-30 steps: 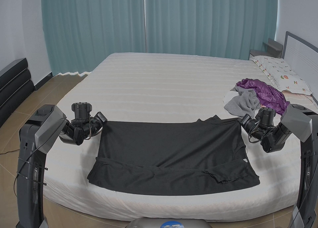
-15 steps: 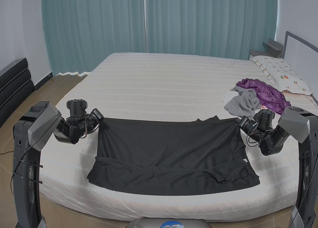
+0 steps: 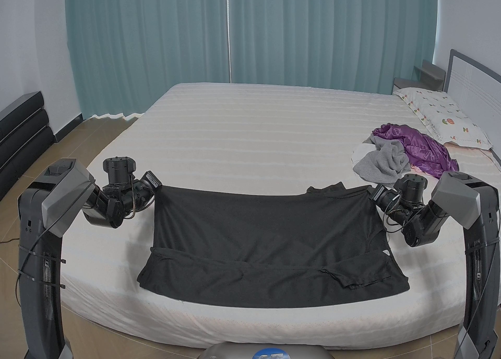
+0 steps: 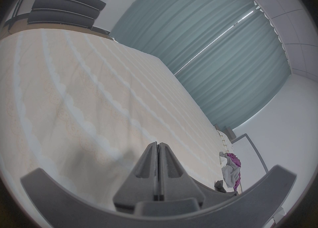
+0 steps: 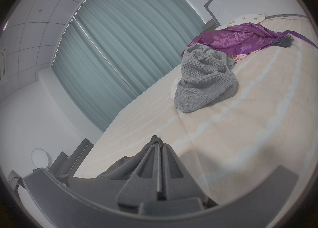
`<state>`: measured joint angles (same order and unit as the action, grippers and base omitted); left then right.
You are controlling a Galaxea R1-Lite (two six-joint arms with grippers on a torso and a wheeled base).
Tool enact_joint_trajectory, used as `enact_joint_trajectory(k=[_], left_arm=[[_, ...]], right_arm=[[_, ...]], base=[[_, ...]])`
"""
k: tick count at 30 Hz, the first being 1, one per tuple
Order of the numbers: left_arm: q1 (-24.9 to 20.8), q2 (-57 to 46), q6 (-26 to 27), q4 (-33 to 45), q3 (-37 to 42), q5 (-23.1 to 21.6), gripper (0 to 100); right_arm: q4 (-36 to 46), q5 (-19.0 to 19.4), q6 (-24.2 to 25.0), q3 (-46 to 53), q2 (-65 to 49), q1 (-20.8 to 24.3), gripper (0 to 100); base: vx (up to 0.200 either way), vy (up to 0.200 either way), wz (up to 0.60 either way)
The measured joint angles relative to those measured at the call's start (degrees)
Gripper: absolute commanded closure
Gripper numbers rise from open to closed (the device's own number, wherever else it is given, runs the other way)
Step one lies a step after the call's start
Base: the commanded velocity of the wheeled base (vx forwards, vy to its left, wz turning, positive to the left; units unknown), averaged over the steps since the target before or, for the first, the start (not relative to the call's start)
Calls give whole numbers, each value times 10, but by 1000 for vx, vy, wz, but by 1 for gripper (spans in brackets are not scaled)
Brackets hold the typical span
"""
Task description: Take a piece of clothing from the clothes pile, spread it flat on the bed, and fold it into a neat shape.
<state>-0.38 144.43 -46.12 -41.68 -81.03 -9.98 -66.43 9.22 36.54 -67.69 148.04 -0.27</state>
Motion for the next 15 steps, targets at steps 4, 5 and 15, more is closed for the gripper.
enact_joint_trajectory(k=[4, 5, 15], left_arm=[[0, 3, 1, 1, 0, -1, 100], [0, 4, 2, 0, 0, -1, 100], [0, 12, 4, 2, 0, -2, 100]], right_arm=[[3, 1, 0, 3, -2, -3, 100], [4, 2, 0, 7, -4, -4, 100], [1, 4, 5, 20, -6, -5, 100]], base=[[0, 0, 0], [0, 0, 0], [0, 0, 0]])
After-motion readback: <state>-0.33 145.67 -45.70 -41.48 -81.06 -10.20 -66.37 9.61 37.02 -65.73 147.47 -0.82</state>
